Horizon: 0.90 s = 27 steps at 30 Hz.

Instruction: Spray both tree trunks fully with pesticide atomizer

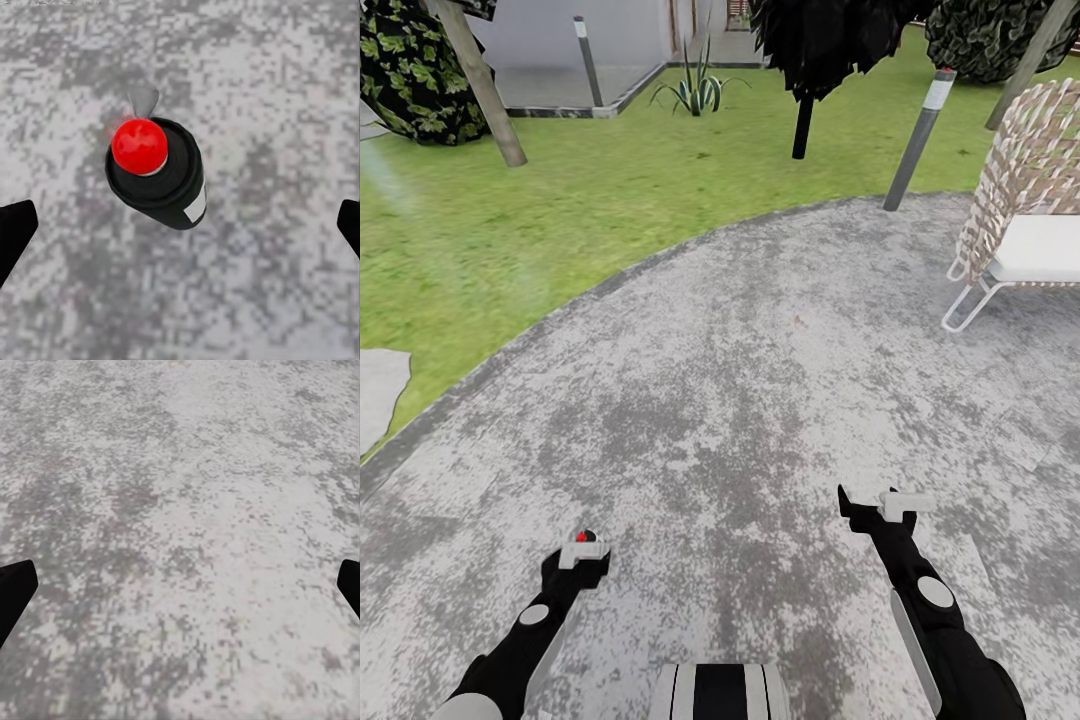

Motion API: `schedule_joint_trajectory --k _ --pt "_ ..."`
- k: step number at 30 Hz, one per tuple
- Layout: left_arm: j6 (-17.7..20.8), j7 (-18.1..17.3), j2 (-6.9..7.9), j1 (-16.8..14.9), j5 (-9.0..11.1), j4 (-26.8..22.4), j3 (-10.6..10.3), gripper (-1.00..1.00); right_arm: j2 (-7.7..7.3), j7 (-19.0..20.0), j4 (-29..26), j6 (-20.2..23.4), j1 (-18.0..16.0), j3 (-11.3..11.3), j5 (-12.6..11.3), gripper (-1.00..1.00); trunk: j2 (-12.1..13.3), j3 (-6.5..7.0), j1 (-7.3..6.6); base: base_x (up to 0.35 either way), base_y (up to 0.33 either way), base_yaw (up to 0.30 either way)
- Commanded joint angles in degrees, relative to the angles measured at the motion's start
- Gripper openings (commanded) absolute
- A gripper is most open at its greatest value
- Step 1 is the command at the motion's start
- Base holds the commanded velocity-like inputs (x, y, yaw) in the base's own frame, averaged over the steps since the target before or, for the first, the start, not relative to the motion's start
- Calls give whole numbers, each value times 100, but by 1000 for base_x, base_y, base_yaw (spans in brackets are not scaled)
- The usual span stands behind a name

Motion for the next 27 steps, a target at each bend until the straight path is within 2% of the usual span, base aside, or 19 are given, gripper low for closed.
schedule_joint_trajectory --k 1,5,20,27 --pt "-80 0 4 0 6 2 4 100 0 0 0 0 0 1 0 100 0 0 0 0 0 0" --pt "-240 6 10 -5 24 6 5 100 6 0 5 -2 0 2 0 100 0 0 0 0 0 0" --pt "-268 9 3 -5 43 -4 20 100 18 0 52 -6 -3 2 21 100 0 0 0 0 0 0" --pt "-267 9 2 -5 44 -11 20 100 18 0 53 -9 -2 2 18 100 -9 -155 18 0 0 0"
